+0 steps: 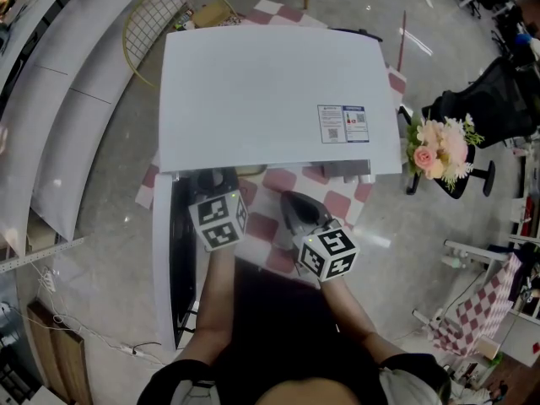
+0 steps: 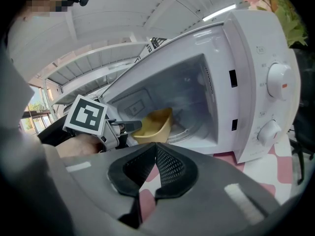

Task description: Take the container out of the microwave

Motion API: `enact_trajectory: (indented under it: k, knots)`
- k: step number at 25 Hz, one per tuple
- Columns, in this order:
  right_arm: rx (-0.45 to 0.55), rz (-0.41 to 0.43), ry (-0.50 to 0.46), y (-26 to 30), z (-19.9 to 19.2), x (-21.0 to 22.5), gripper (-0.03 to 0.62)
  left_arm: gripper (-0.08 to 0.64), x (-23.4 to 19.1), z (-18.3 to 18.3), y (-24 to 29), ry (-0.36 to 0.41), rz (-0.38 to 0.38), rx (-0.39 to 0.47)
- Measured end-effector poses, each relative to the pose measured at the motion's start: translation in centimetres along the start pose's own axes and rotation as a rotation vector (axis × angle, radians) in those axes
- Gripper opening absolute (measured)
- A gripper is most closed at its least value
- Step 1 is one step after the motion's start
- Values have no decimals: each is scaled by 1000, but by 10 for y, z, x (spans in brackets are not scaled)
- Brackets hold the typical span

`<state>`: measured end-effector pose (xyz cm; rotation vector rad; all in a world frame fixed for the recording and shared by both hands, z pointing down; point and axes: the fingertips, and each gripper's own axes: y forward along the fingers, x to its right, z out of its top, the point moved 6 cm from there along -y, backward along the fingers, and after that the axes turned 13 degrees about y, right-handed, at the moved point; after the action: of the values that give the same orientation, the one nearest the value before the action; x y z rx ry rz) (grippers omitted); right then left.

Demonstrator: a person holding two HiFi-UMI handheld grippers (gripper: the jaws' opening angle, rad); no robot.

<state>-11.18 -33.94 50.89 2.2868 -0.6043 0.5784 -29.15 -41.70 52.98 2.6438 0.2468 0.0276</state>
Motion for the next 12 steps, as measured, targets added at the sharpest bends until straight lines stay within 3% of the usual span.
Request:
enact_trajectory:
  k: [12]
  knots:
    - [3,0,-2,-4,1,1,1,110,-2,-6,6,-72,-3,-30]
